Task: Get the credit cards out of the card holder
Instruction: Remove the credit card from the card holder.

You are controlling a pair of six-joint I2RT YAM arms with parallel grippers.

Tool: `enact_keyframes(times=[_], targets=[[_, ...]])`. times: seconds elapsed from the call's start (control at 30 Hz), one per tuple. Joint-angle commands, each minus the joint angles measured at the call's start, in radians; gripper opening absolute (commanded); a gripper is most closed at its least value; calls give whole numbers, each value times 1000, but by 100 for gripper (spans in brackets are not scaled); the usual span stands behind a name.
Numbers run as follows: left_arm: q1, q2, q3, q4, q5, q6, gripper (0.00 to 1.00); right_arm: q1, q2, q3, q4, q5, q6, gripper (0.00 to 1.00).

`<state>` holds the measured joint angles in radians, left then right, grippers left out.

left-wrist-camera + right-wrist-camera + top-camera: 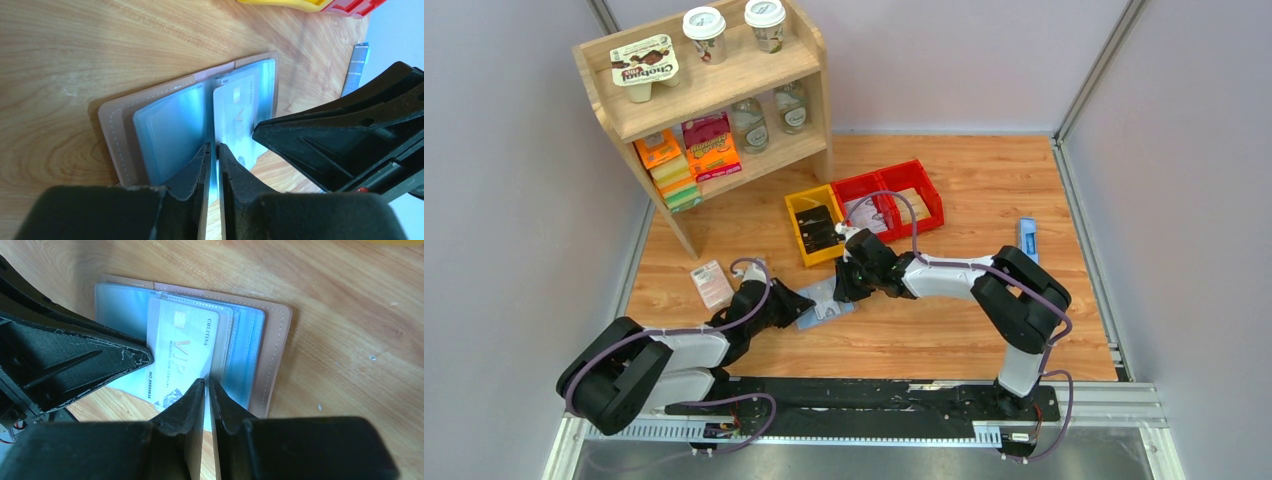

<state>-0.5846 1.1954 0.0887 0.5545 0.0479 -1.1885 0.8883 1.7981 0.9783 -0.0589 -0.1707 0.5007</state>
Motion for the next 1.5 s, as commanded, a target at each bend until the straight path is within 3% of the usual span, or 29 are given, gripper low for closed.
enact_keyframes(times=[0.0, 0.33, 0.63, 0.83, 1.0, 1.13, 1.37, 1.47], targets=[[8, 13, -47, 171, 7, 4, 18, -2, 33, -41, -42, -10, -8, 16], [28, 64, -67, 271, 40, 46, 30, -8, 49, -41, -30, -23, -4, 16], [49, 153, -61, 315, 73, 64, 31, -12, 53, -44, -22, -33, -7, 16], [65, 274, -79, 496, 119, 37, 22, -15, 58, -41, -19, -33, -7, 16], [86, 360, -142, 700, 142, -6, 3, -18, 63, -44, -18, -33, -10, 16], [97, 412, -159, 789, 176, -28, 0, -26, 72, -50, -18, -30, -11, 16], [108, 365, -184, 782, 176, -33, 0, -32, 101, -41, -36, -6, -17, 15], [114, 285, -178, 655, 175, -17, 0, -37, 107, -44, -44, 3, -17, 15]])
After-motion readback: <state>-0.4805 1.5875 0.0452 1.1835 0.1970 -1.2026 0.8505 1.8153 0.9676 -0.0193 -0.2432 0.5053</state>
